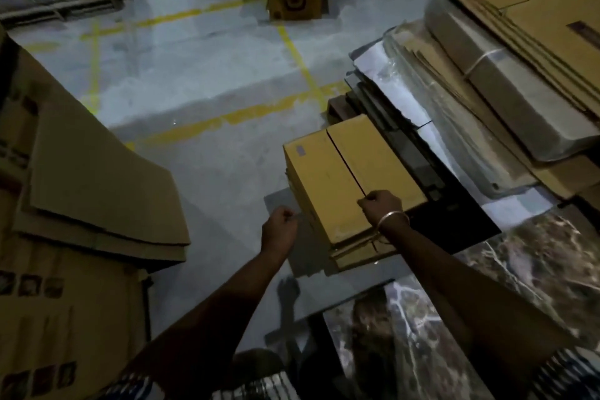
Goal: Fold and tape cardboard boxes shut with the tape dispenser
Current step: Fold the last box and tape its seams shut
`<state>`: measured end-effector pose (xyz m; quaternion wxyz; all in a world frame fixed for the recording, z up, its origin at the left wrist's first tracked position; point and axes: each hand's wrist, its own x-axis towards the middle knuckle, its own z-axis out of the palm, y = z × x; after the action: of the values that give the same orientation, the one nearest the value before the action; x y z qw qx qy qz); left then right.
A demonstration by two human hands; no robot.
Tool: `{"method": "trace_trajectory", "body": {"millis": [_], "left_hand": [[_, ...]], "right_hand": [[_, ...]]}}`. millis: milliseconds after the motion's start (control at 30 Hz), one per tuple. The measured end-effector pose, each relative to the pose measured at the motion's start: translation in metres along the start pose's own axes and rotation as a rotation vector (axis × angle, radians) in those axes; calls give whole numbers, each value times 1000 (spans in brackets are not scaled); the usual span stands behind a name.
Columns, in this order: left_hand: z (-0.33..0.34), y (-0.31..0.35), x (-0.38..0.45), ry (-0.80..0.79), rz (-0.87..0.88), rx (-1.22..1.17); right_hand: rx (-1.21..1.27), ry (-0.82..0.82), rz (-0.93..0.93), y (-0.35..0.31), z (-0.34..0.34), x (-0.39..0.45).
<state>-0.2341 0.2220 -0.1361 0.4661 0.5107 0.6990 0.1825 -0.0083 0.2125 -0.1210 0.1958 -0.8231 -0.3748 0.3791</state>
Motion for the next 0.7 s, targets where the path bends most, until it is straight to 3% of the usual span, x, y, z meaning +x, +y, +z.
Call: {"method": "trace_trajectory", "body": {"millis": [267,533,700], "left_hand": [[57,-4,111,-115,-85,37],[141,-23,235,-218,-348,14],[178,-52,272,-154,-426,33]], "right_hand": [[-106,2,105,14,-4,126],[-323,-30,246,75,1,261],[-424,-9,260,91,9,330]]}}
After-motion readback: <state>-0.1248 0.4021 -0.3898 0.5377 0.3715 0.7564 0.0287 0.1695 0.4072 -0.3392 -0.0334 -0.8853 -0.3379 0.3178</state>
